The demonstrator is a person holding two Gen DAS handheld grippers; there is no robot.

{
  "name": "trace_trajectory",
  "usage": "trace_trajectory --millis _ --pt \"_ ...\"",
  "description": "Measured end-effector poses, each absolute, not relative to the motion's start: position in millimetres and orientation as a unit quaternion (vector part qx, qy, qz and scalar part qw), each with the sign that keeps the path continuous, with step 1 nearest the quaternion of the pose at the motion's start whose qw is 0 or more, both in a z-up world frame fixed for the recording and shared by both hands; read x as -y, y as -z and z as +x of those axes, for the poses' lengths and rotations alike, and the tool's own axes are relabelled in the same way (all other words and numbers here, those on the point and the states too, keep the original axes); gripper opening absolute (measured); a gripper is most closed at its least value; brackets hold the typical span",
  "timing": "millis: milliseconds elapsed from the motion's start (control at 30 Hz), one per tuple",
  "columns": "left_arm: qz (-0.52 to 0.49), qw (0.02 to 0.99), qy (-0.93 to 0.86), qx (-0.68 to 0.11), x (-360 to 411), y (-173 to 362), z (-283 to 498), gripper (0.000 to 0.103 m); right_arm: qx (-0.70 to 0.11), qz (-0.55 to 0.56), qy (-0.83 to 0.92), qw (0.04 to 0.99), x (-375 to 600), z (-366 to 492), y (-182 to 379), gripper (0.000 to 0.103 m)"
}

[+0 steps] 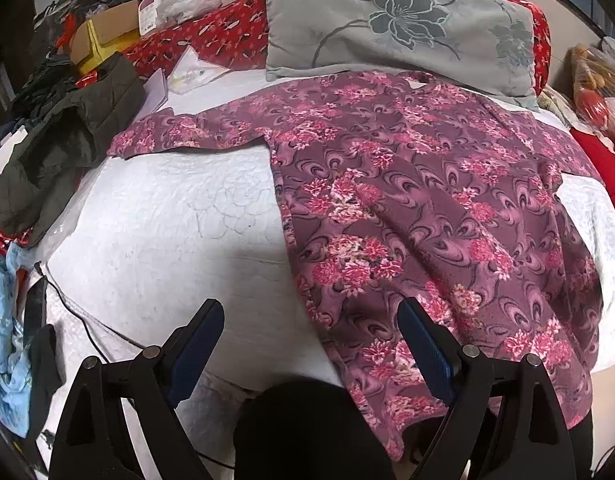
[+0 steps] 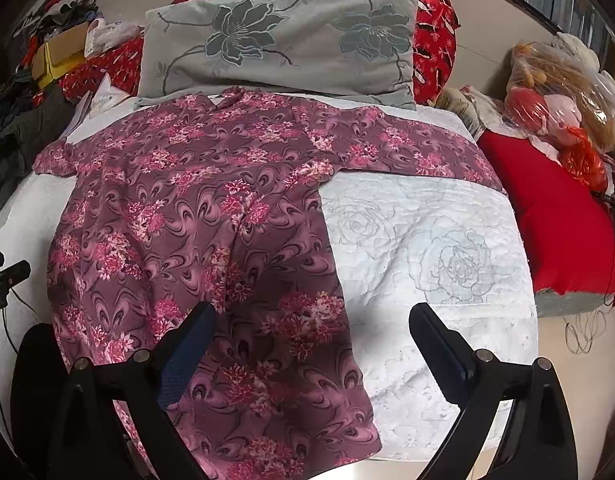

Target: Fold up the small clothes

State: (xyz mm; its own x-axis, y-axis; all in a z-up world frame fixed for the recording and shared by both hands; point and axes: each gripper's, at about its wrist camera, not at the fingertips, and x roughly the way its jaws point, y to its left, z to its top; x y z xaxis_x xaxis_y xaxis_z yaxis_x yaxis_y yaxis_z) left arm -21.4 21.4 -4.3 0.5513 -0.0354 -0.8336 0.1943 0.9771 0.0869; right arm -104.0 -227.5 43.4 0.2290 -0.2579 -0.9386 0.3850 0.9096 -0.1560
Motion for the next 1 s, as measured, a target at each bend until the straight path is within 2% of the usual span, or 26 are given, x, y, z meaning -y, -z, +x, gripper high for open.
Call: trace_trajectory --millis 1000 --pt "0.087 0.868 0.076 -0.483 -16.9 4.3 -25.4 0.088 -0.568 0.083 0.22 0.789 237.2 -112.1 -51.1 0.097"
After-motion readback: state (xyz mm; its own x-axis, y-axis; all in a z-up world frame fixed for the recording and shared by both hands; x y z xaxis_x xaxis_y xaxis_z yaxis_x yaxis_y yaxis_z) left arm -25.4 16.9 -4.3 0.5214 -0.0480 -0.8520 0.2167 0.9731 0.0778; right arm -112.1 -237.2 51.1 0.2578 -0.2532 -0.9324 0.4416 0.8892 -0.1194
